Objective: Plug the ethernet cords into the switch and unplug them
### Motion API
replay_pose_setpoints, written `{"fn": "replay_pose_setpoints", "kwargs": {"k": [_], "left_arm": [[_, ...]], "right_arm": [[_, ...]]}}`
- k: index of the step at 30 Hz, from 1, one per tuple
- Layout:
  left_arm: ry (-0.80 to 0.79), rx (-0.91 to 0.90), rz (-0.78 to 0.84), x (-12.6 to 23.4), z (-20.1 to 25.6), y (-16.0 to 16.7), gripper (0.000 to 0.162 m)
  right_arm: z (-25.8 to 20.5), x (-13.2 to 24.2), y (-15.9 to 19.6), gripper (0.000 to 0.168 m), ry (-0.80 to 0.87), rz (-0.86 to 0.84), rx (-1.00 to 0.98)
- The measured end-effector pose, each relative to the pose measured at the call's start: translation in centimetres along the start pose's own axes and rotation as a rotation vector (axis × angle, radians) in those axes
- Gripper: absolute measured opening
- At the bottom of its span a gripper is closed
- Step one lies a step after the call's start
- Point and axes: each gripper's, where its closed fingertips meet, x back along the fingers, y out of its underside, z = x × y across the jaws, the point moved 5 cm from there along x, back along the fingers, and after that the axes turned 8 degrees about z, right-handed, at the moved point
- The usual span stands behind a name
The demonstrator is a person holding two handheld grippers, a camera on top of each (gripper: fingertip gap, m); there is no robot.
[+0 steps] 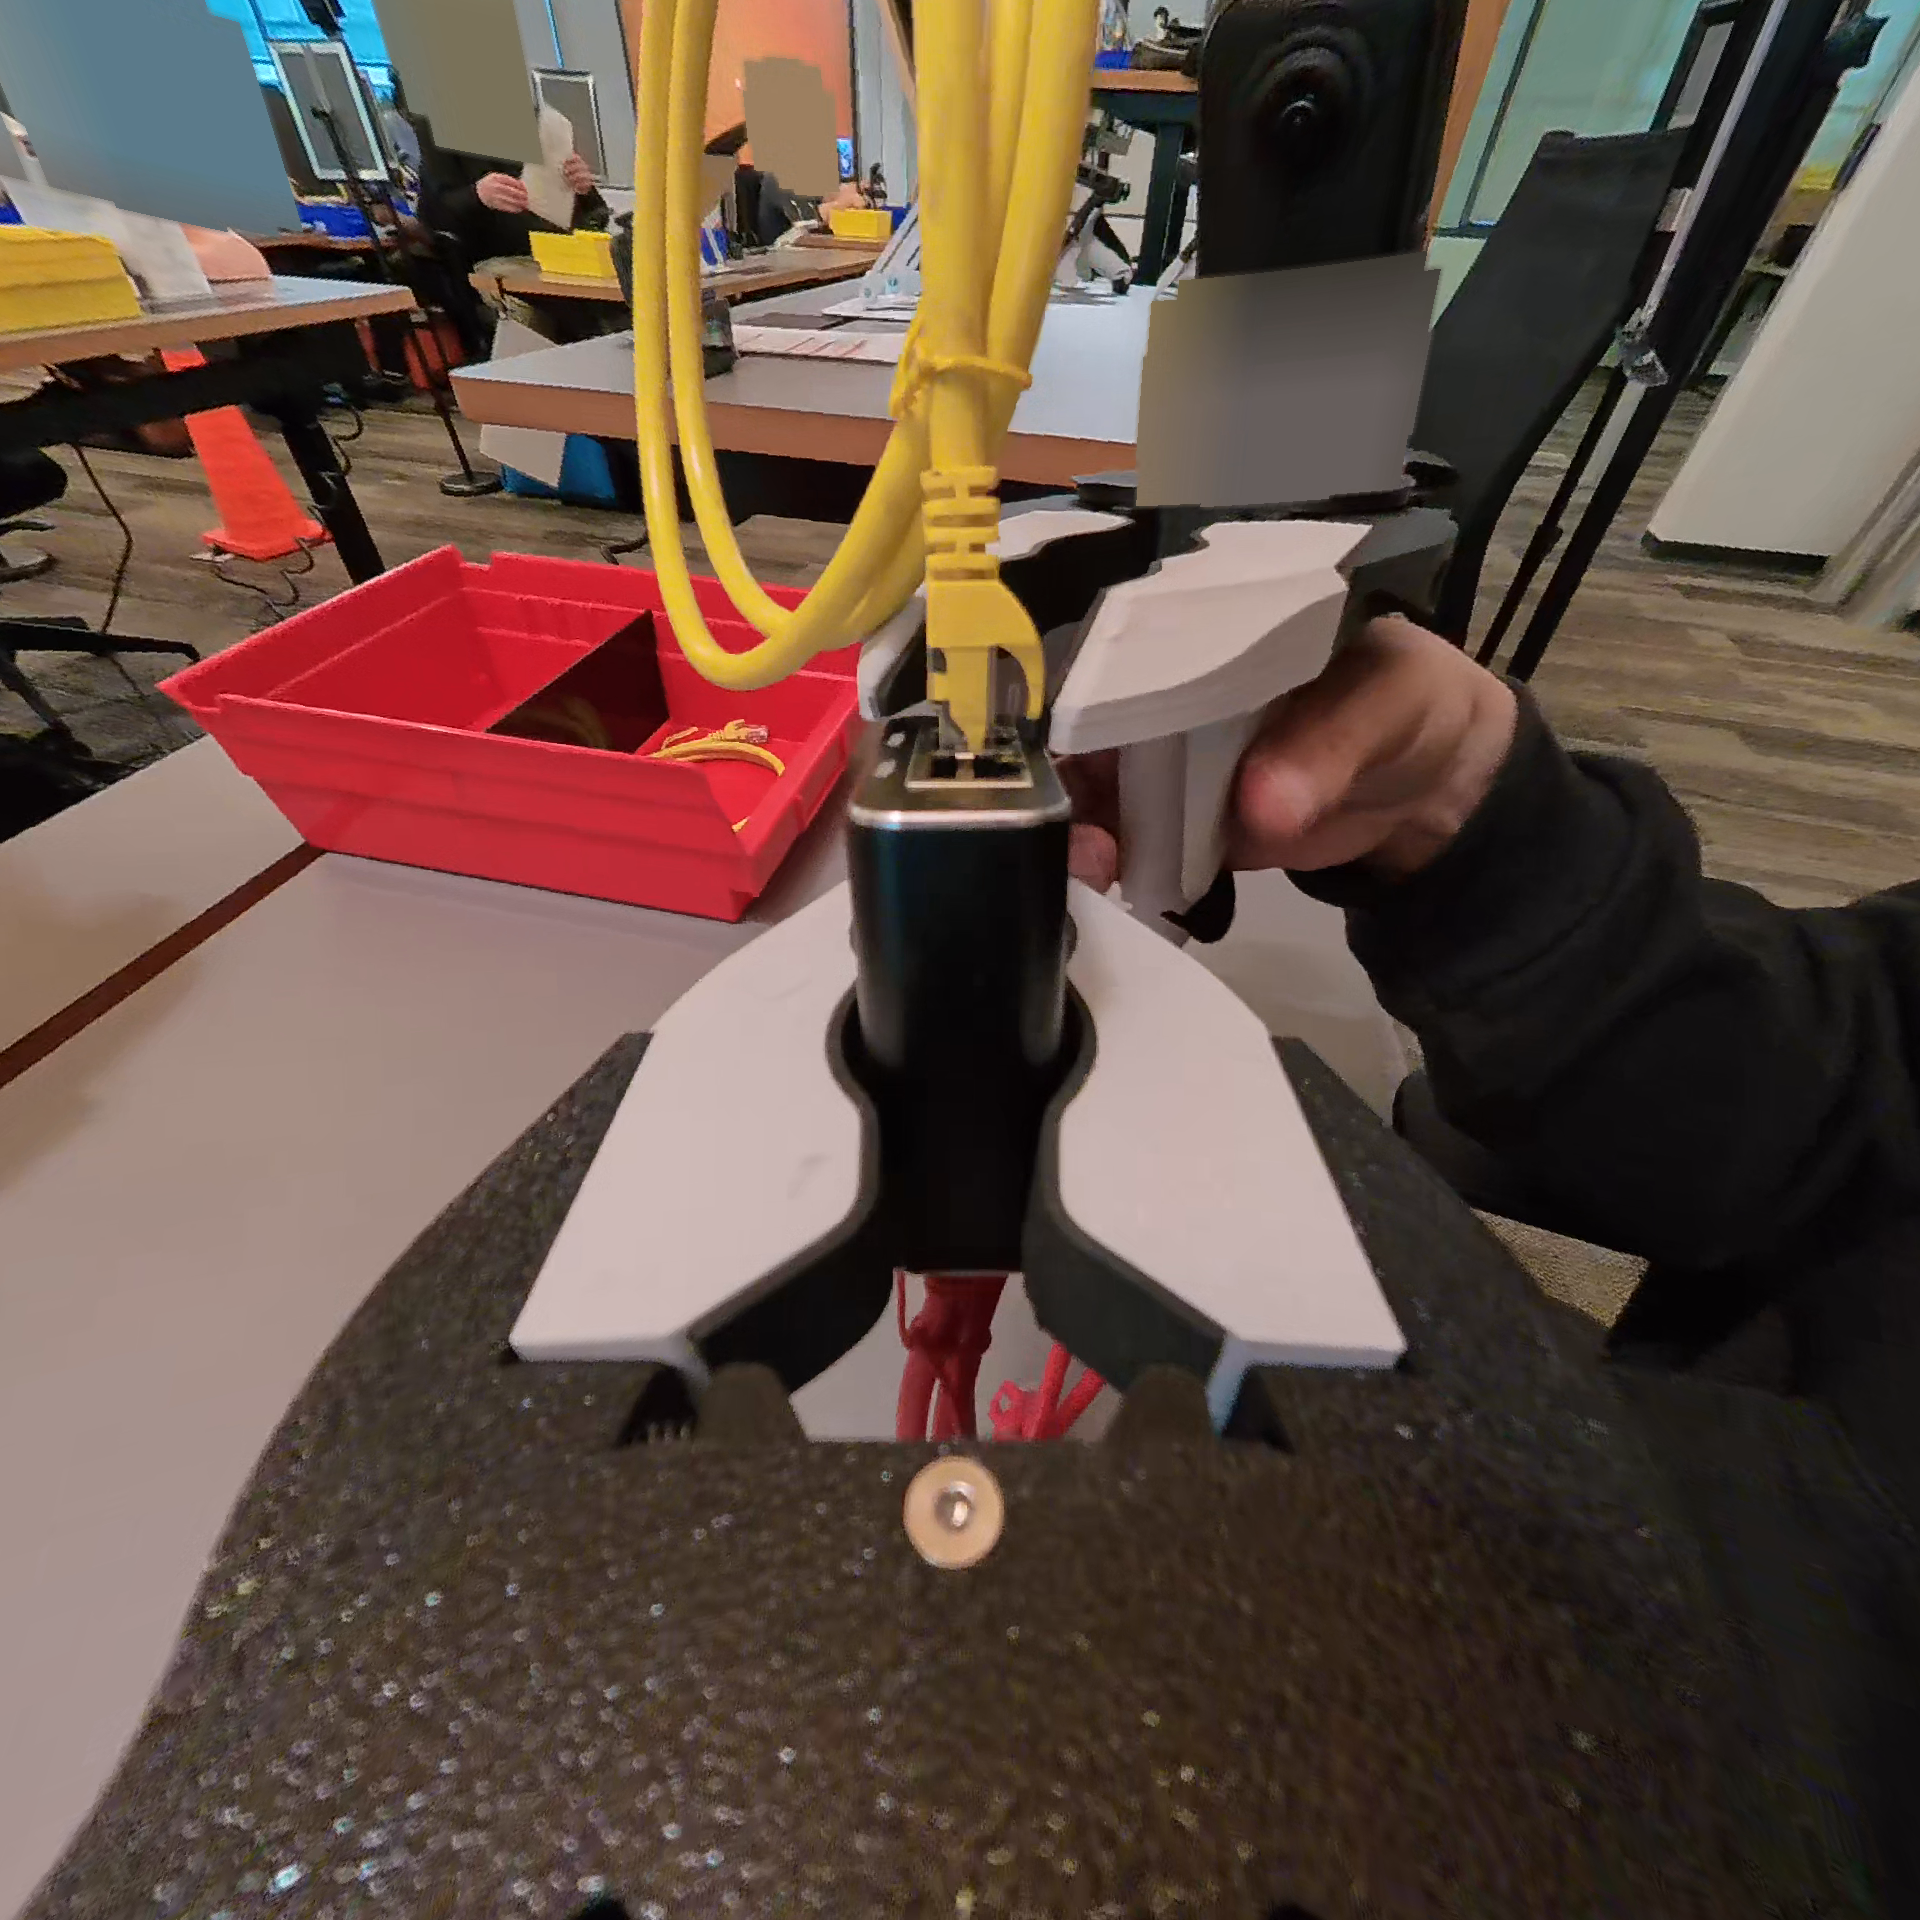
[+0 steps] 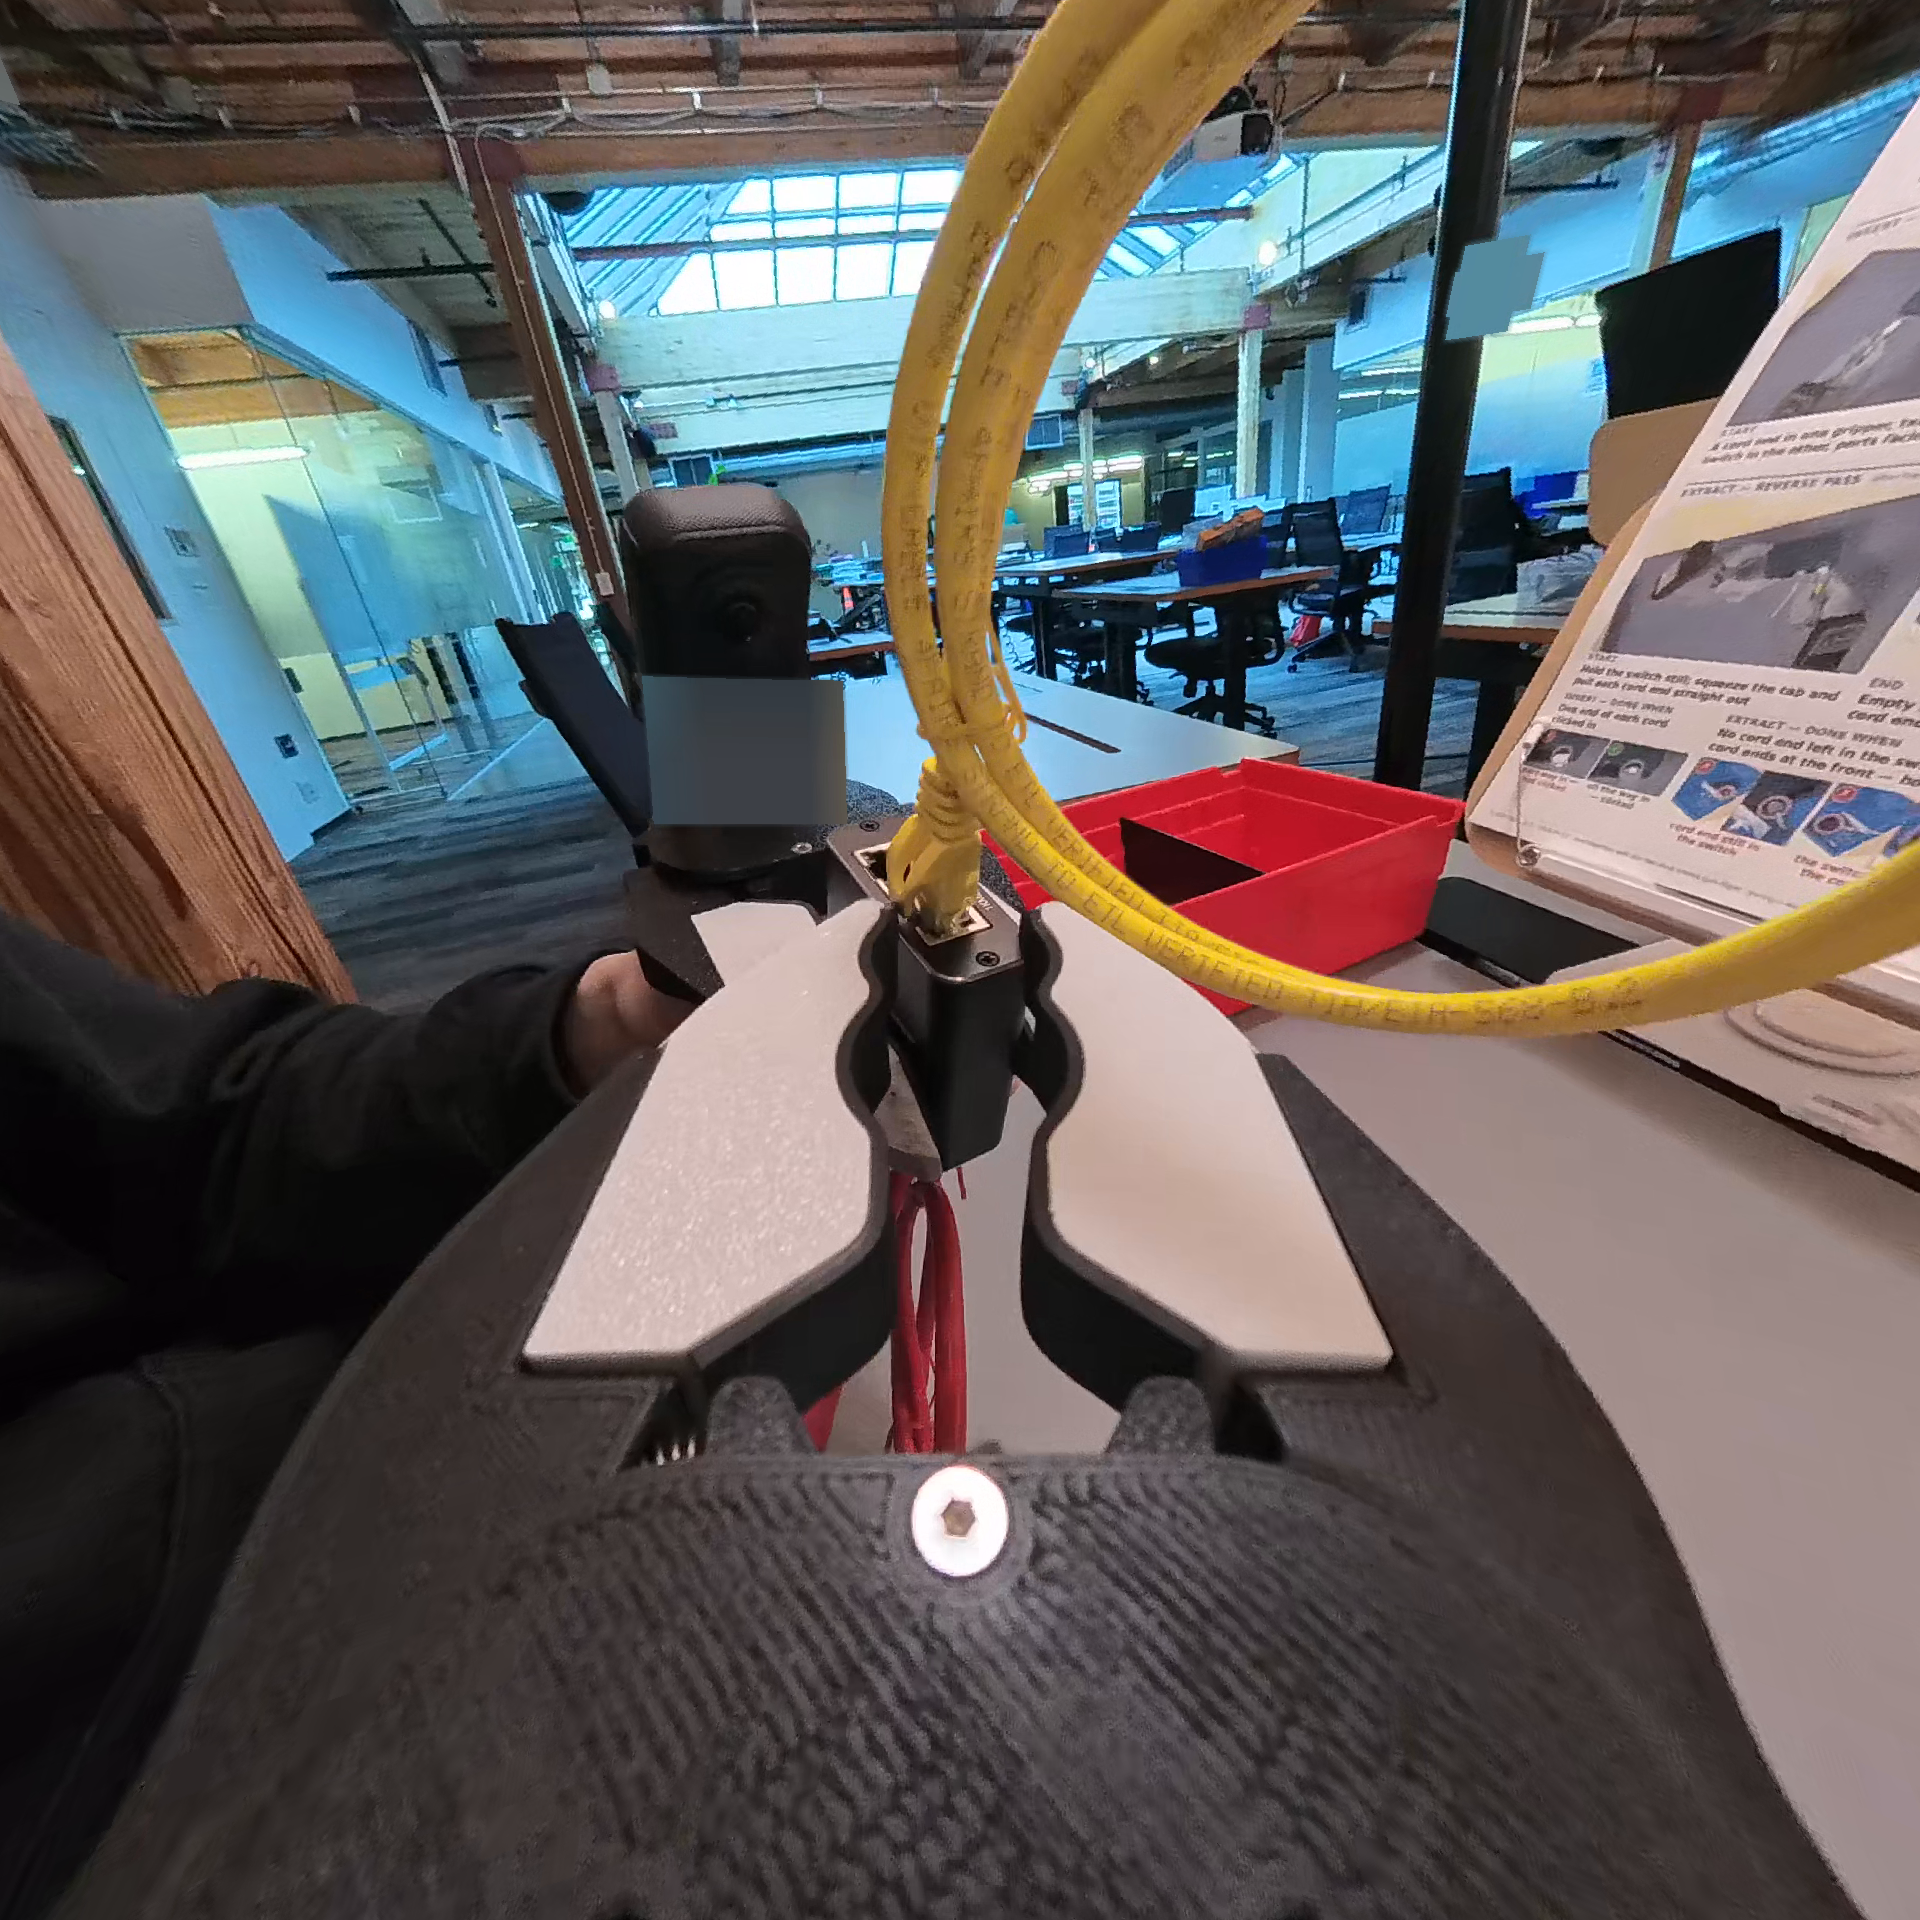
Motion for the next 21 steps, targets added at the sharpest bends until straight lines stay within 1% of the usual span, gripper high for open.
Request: {"fn": "replay_pose_setpoints", "kwargs": {"k": [5,8,10,11,13,16,21], "left_arm": [[0.040,0.038,0.007,-0.1,0.2,-0.4,0.027],[0.109,0.076,0.012,-0.2,0.9,-0.8,0.027],[0.151,0.092,-0.011,-0.4,1.4,-0.7,0.027],[0.165,0.091,-0.024,-0.6,1.6,-0.6,0.027],[0.172,0.074,-0.055,-0.7,1.8,-0.3,0.027],[0.185,0.089,-0.056,-0.6,1.8,-0.2,0.027],[0.200,0.129,-0.041,-0.6,1.8,-0.4,0.027]], "right_arm": [[-0.2,0.0,-0.4,0.025,0.009,0.020,0.059],[-0.7,-0.2,-0.8,0.024,-0.047,0.087,0.062],[-1.1,-0.4,-0.8,0.022,-0.101,0.114,0.017],[-1.3,-0.5,-0.6,0.020,-0.130,0.117,0.002],[-1.6,-0.6,-0.3,0.021,-0.170,0.102,-0.002],[-1.6,-0.4,-0.3,0.017,-0.171,0.077,0.036],[-1.7,-0.4,-0.4,0.022,-0.162,0.087,0.058]]}}
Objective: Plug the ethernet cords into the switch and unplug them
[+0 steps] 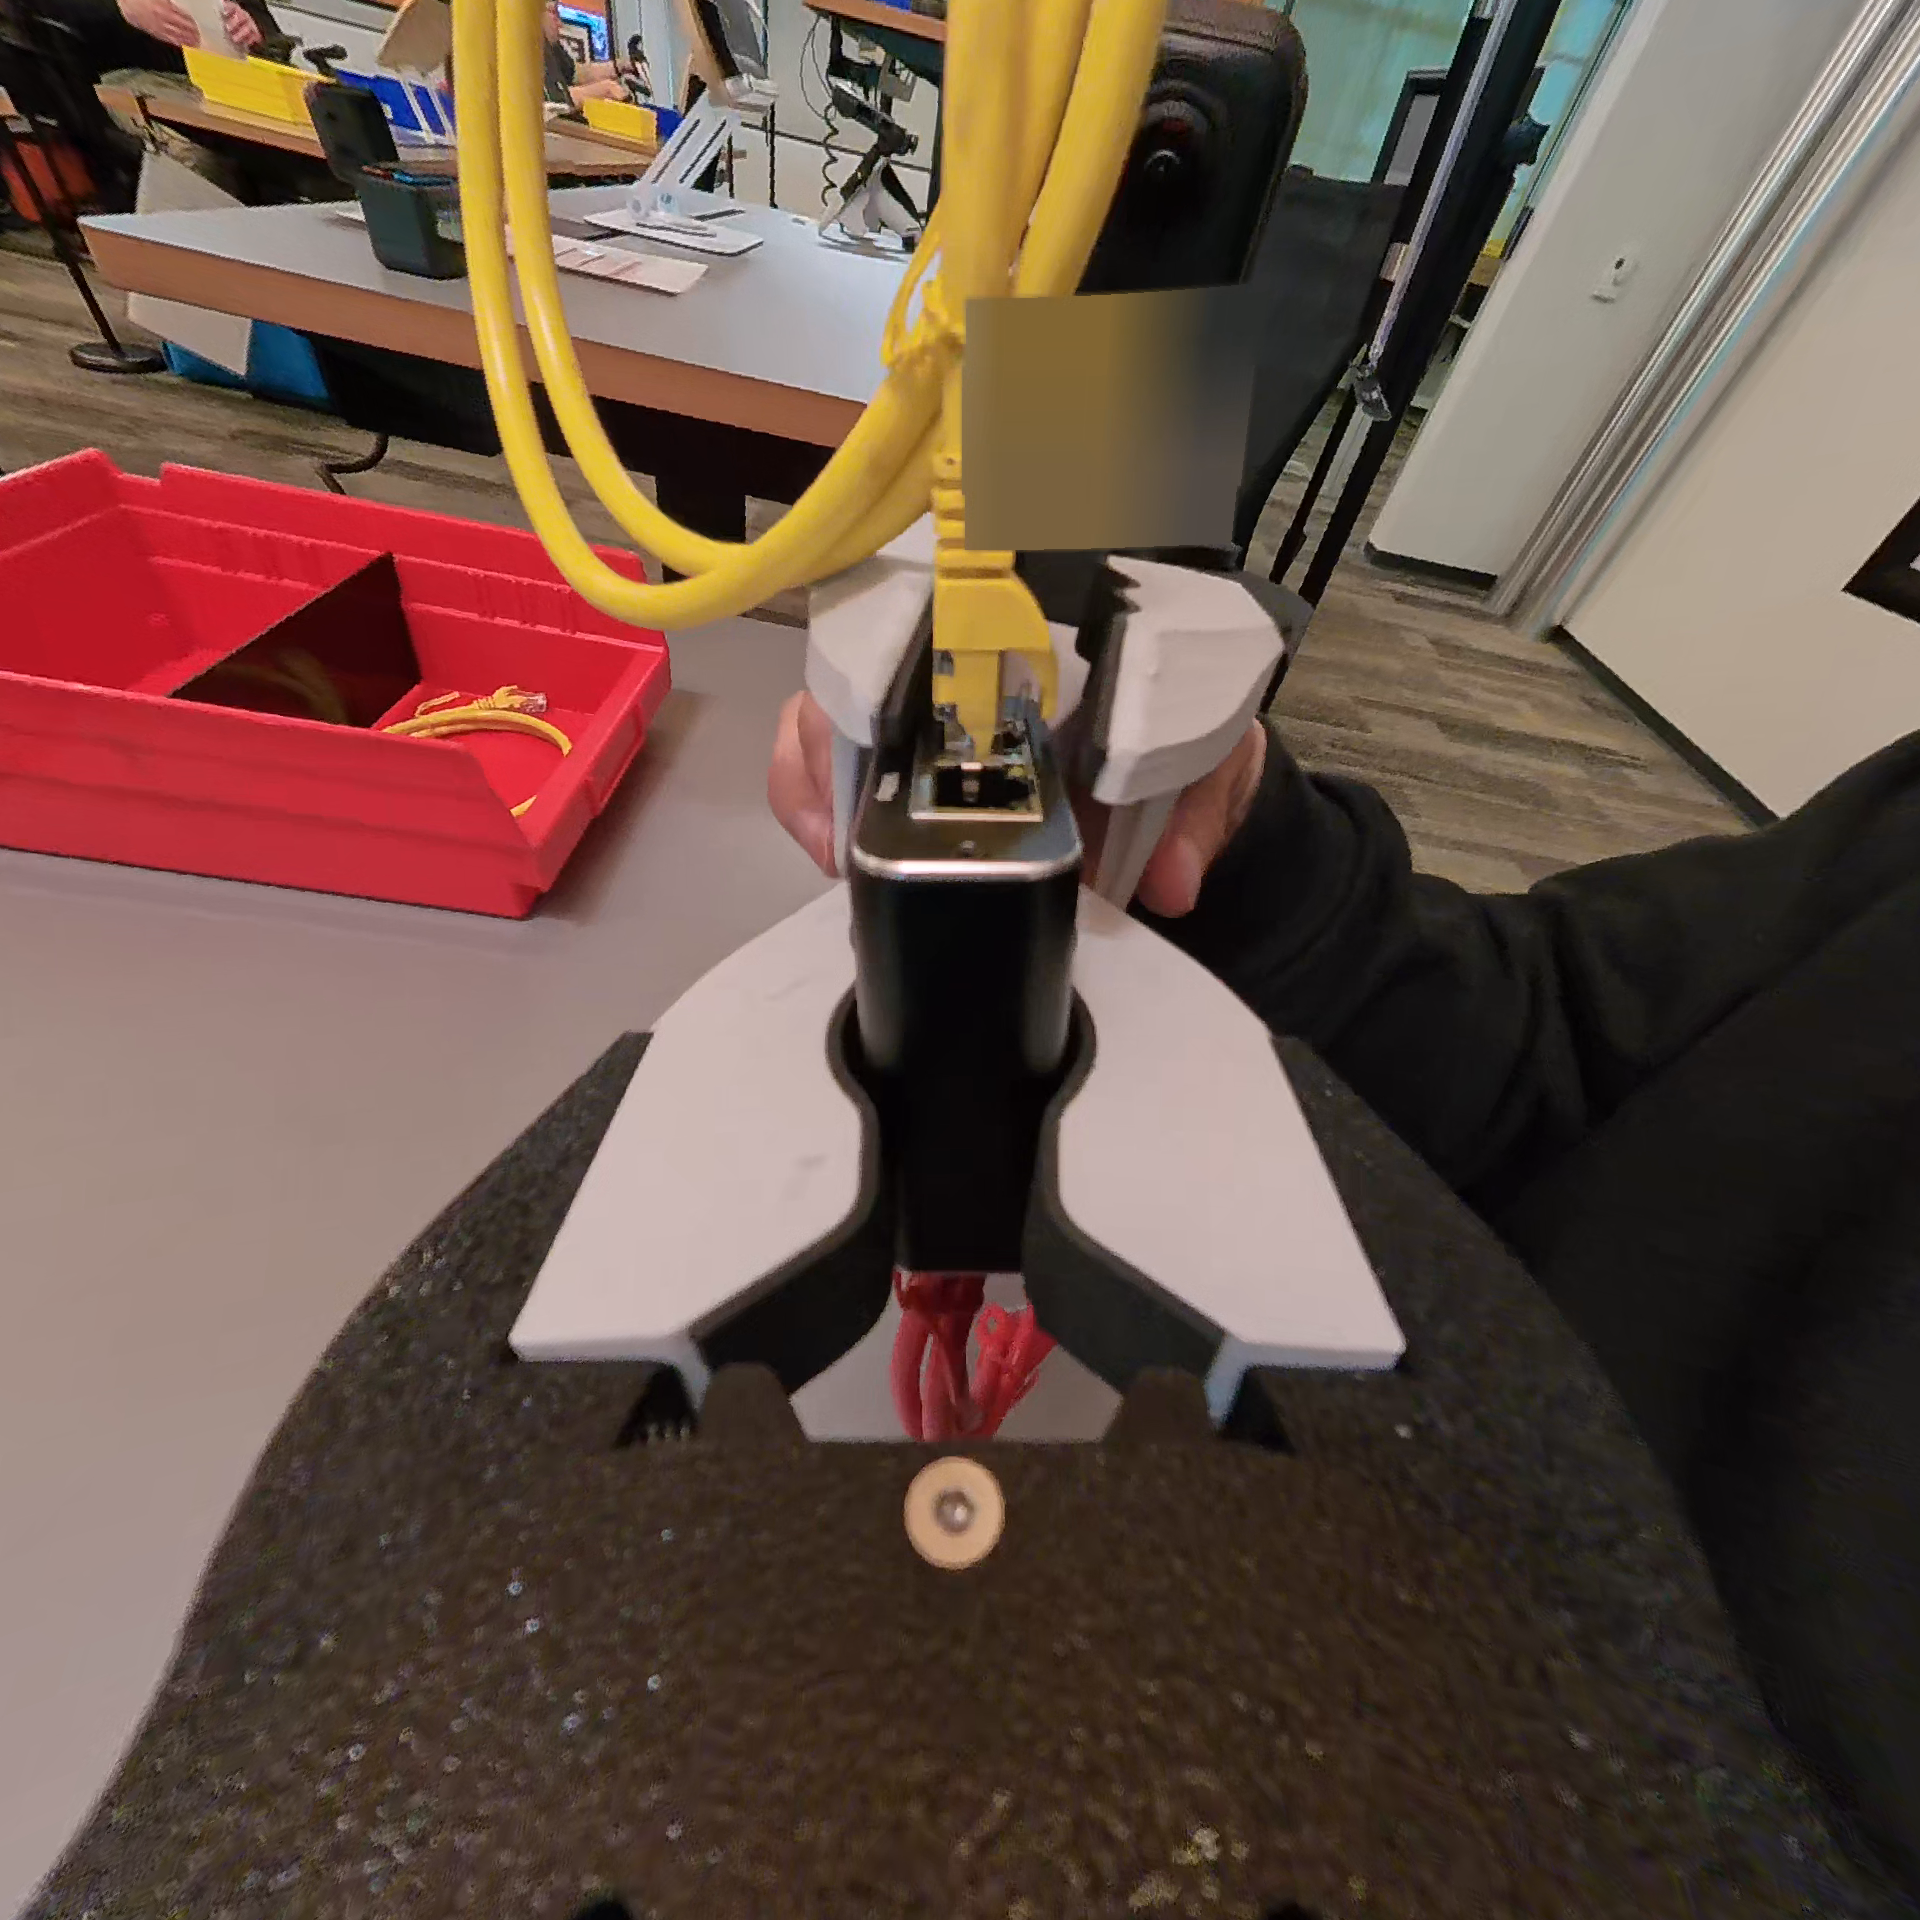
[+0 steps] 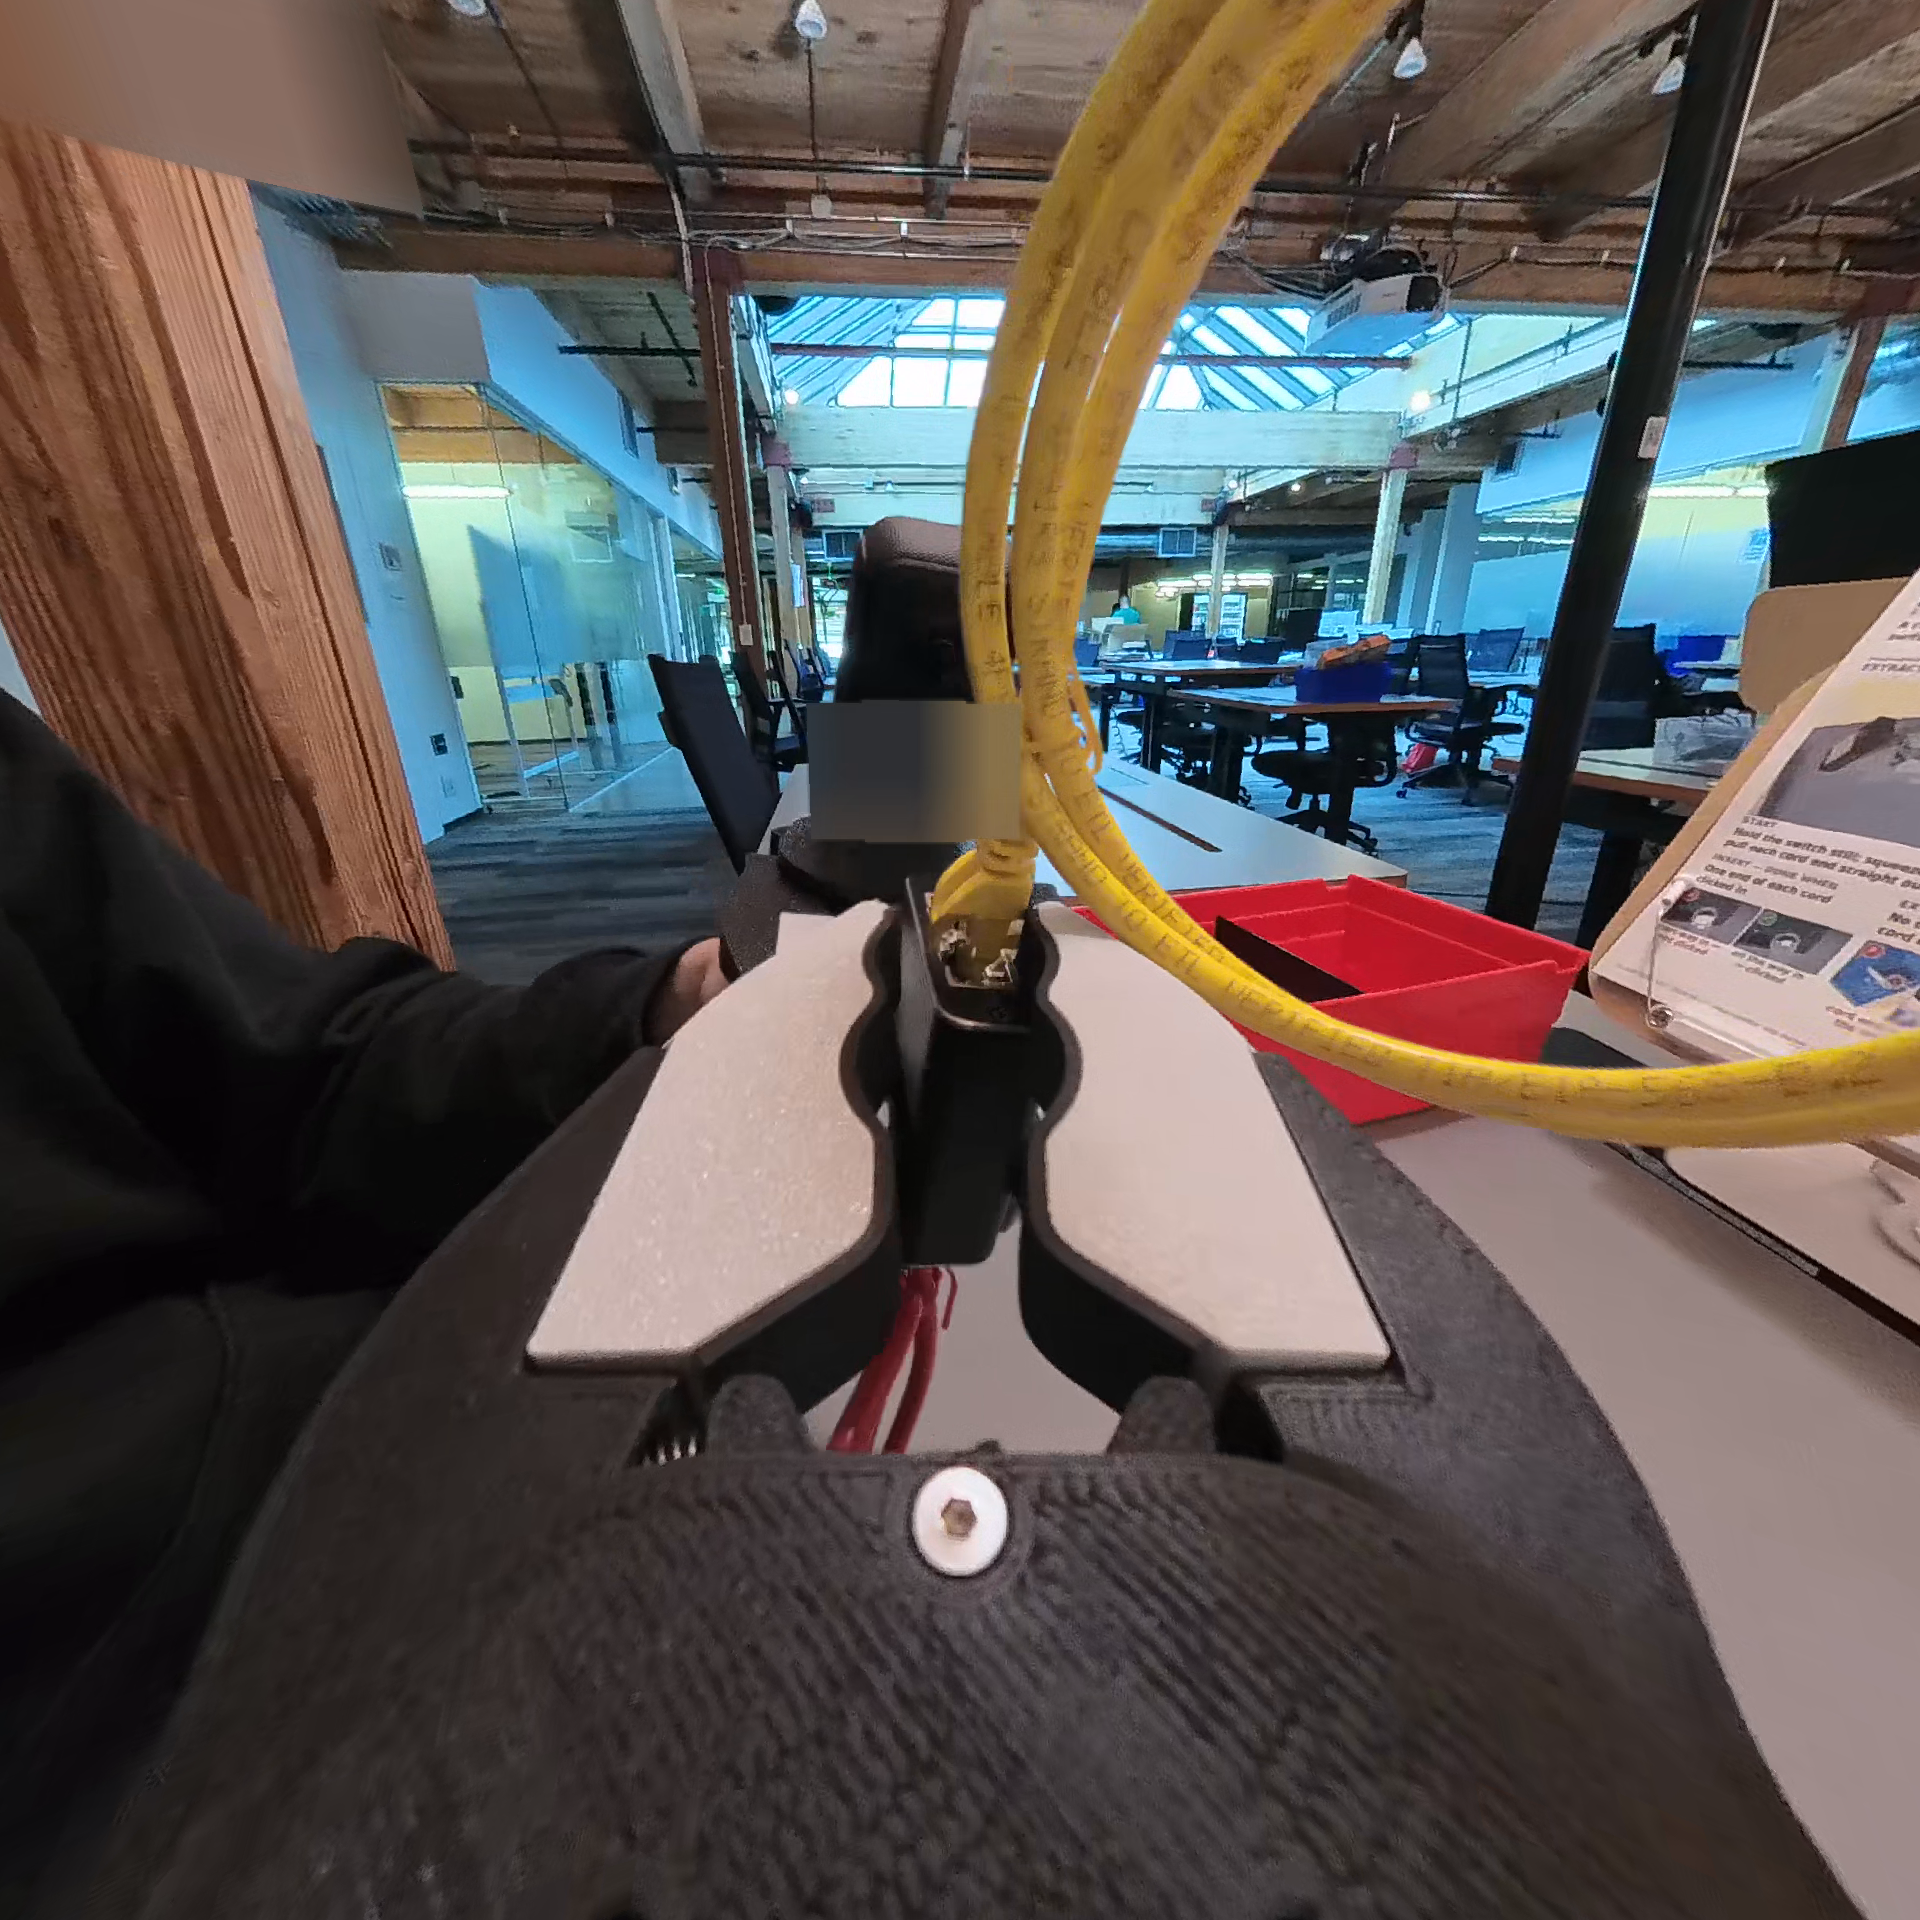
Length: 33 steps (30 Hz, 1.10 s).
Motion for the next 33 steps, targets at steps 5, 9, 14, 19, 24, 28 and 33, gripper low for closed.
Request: {"fn": "replay_pose_setpoints", "kwargs": {"k": [5,9,14,19,24,28,33], "left_arm": [[0.019,-0.011,-0.021,0.1,0.3,0.0,0.027],[0.045,-0.003,-0.035,0.2,0.6,0.0,0.027],[0.059,-0.010,-0.054,0.4,0.8,0.1,0.027],[0.060,-0.016,-0.070,0.5,0.7,0.1,0.027],[0.059,-0.034,-0.107,0.7,0.8,0.2,0.027],[0.070,-0.048,-0.122,0.7,1.0,0.2,0.027],[0.068,-0.063,-0.051,1.0,0.8,-0.6,0.027]], "right_arm": [[-0.2,0.3,-0.1,0.018,-0.019,-0.038,0.003],[-0.4,0.5,-0.2,0.017,-0.053,-0.031,0.010],[-0.7,0.4,-0.1,0.017,-0.067,-0.030,0.053],[-0.7,0.3,0.0,0.017,-0.078,-0.027,0.046],[-1.0,0.4,0.2,0.024,-0.115,-0.026,0.040],[-1.0,0.5,0.1,0.016,-0.121,-0.015,0.054],[-1.0,-0.1,-0.3,0.015,-0.065,0.003,0.036]]}}
